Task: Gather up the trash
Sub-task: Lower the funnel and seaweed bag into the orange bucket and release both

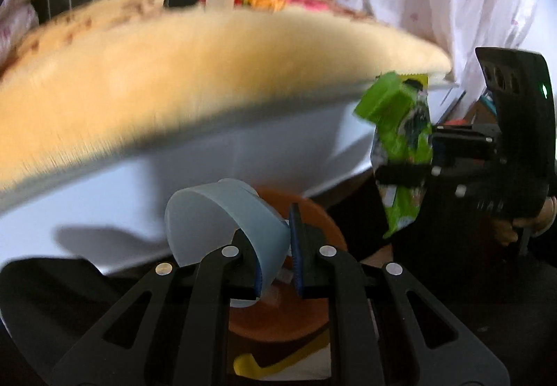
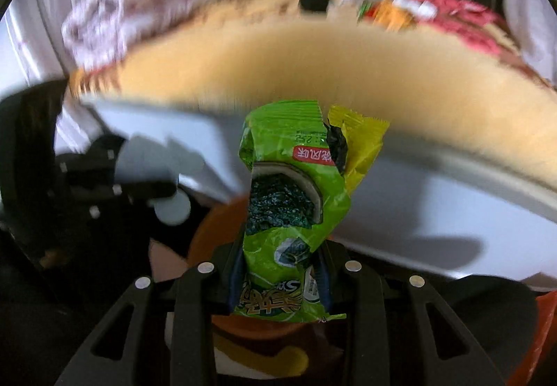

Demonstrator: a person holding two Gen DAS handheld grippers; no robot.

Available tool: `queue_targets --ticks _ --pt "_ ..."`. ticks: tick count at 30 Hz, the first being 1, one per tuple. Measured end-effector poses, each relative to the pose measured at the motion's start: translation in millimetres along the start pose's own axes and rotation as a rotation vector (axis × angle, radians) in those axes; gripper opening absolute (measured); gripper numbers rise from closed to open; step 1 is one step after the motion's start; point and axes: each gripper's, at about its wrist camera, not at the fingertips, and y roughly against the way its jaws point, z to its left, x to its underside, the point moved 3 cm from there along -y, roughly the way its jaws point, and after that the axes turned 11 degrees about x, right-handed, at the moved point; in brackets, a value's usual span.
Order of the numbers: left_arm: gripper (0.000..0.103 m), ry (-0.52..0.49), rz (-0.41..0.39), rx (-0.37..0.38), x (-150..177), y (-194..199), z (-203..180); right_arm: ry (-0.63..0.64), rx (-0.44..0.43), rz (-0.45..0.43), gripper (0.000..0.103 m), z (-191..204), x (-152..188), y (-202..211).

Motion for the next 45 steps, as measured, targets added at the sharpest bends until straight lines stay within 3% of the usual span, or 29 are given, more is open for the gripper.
queue_targets --ticks 4,10,14,19,21,23,24,25,26,39,45 --pt "0.012 0.064 0.111 0.027 16 -31 16 0.064 -0.004 0.162 0.034 12 19 -51" --pt "0.012 0.158 0.261 0.048 31 -81 40 0.023 -0.037 0.355 0.034 11 35 -109" --pt "0.012 0.186 0.343 0.046 41 -104 46 0.012 -0.052 0.414 0.034 12 39 -127" --pt "0.012 0.196 0.384 0.049 49 -115 44 0.017 -0.056 0.451 0.035 12 43 -137" --pt "0.012 0.207 0.388 0.052 45 -119 46 0.015 -0.054 0.458 0.036 15 45 -138" --pt "0.018 0.214 0.395 0.049 44 -122 47 0.013 -0.050 0.460 0.052 16 40 -142" --pt "0.035 0.212 0.397 0.040 44 -122 46 0.009 -0.043 0.456 0.064 14 41 -141" --pt "0.056 0.208 0.394 0.027 41 -121 50 0.003 -0.034 0.445 0.066 15 41 -140" --pt "0.062 0.200 0.385 0.009 39 -119 49 -0.002 -0.038 0.442 0.066 15 41 -138" --pt "0.064 0.204 0.288 -0.007 26 -92 48 -0.039 0.015 0.371 0.068 -5 39 -93" --pt "0.067 0.123 0.222 -0.097 7 -59 31 -0.050 0.050 0.260 0.077 -19 21 -41"
